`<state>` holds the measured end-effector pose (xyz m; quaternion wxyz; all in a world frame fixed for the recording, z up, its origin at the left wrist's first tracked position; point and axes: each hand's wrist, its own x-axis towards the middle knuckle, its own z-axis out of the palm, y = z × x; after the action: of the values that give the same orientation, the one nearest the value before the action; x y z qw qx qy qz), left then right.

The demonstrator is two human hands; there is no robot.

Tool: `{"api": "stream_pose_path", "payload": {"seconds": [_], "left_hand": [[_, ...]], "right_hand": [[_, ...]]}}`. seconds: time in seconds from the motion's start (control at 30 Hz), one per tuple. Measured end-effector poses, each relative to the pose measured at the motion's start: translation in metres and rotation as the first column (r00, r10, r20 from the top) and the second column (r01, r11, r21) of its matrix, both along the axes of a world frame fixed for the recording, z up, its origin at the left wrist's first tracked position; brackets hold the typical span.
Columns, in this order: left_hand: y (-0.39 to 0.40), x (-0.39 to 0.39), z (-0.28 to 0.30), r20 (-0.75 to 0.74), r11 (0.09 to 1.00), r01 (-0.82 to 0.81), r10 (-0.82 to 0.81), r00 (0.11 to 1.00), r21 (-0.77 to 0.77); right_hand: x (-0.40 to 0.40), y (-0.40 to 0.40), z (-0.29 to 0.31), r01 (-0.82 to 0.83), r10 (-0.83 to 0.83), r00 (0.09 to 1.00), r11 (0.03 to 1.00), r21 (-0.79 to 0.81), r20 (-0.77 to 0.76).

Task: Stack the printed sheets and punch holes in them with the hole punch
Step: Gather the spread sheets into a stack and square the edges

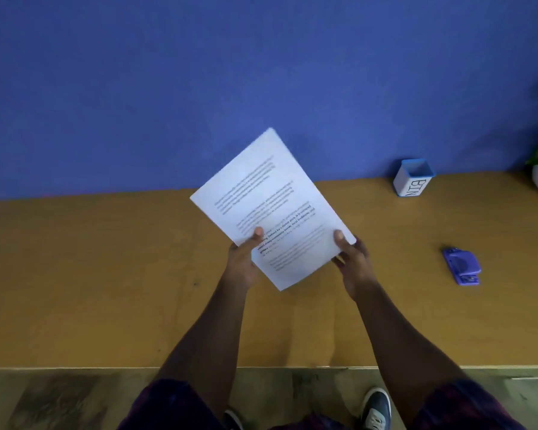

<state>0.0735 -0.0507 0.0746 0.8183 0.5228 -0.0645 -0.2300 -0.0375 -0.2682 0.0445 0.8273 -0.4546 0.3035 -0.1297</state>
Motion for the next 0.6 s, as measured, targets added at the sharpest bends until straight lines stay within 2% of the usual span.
{"api": "stream_pose_path", "payload": {"seconds": [0.1,0.23,0.33,0.43,0.5,0.6], "left_hand": [[-0.007,-0.004,-0.001,-0.033,0.998,0.003,-0.005,0.999,-0.061],[-0.016,-0.011,-0.002,-0.096,0.998,0.037,-0.041,0.994,-0.045],[-0.011,-0.009,0.002,-0.225,1.000,0.030,-0.030,0.974,-0.005],[0.011,0.010,0.009,-0.297,0.990,-0.115,0.134,0.945,0.081],[0.028,0.025,0.012,-0.265,0.980,-0.165,0.188,0.946,0.108],[0.046,0.040,0.014,-0.141,0.964,-0.091,0.130,0.982,0.250]], "right_hand": [[0.003,0.015,0.015,-0.212,0.212,0.967,0.977,-0.019,0.143],[0.016,0.030,0.026,-0.169,0.148,0.952,0.984,0.054,0.268],[0.019,0.022,0.032,-0.109,0.104,0.968,0.994,0.009,0.229],[0.018,0.003,0.039,-0.069,0.092,0.979,0.989,-0.129,0.181],[0.017,-0.013,0.041,-0.053,0.085,0.986,0.974,-0.218,0.141],[0.018,-0.033,0.040,-0.068,0.091,0.994,0.954,-0.293,0.066]]}}
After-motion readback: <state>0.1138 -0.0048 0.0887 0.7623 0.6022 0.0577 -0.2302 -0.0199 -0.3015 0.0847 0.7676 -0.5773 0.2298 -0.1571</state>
